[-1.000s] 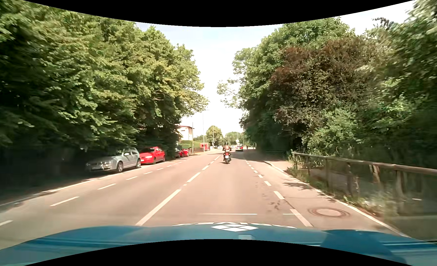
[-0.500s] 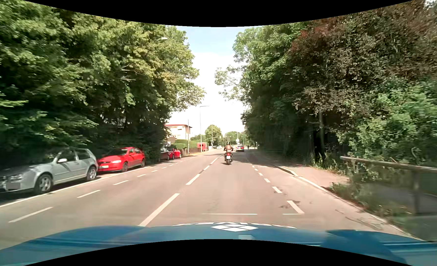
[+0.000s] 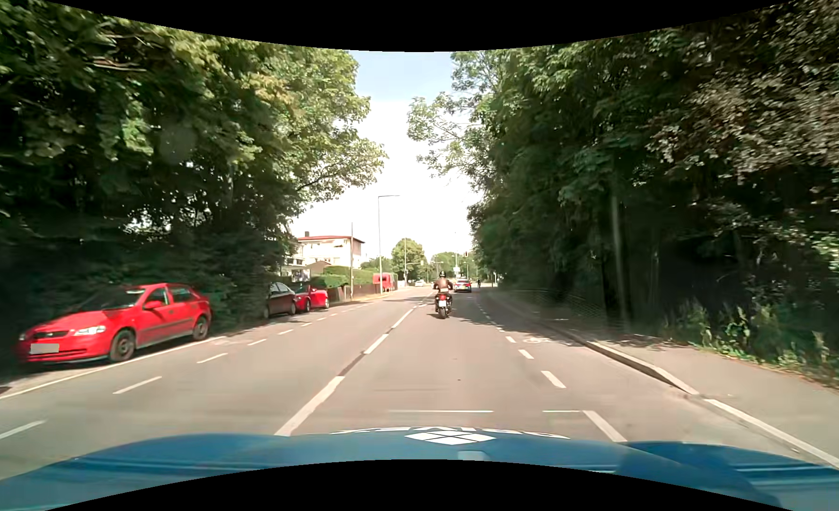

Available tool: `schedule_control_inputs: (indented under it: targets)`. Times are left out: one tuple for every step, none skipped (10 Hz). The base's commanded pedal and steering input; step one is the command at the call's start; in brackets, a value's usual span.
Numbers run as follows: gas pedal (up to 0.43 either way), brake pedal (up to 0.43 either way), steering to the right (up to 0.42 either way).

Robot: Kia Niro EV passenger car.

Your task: Follow the waypoints while adhering to traffic rules and regulations

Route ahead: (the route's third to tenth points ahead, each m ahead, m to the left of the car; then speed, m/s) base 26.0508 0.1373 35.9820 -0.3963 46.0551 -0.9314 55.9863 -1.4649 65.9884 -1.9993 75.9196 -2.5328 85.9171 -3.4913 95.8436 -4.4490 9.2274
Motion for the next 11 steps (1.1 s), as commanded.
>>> schedule_control_inputs:
  targets:
    - [0.000, 0.201, 0.000]
    - [0.000, 0.207, 0.000]
    - [0.000, 0.207, 0.001]
    - [0.000, 0.207, 0.002]
    - [0.000, 0.207, 0.002]
    - [0.000, 0.213, 0.004]
    - [0.000, 0.207, 0.007]
    - [0.000, 0.213, 0.008]
    - [0.000, 0.213, 0.009]
    - [0.000, 0.213, 0.010]
    - [0.000, 0.213, 0.013]
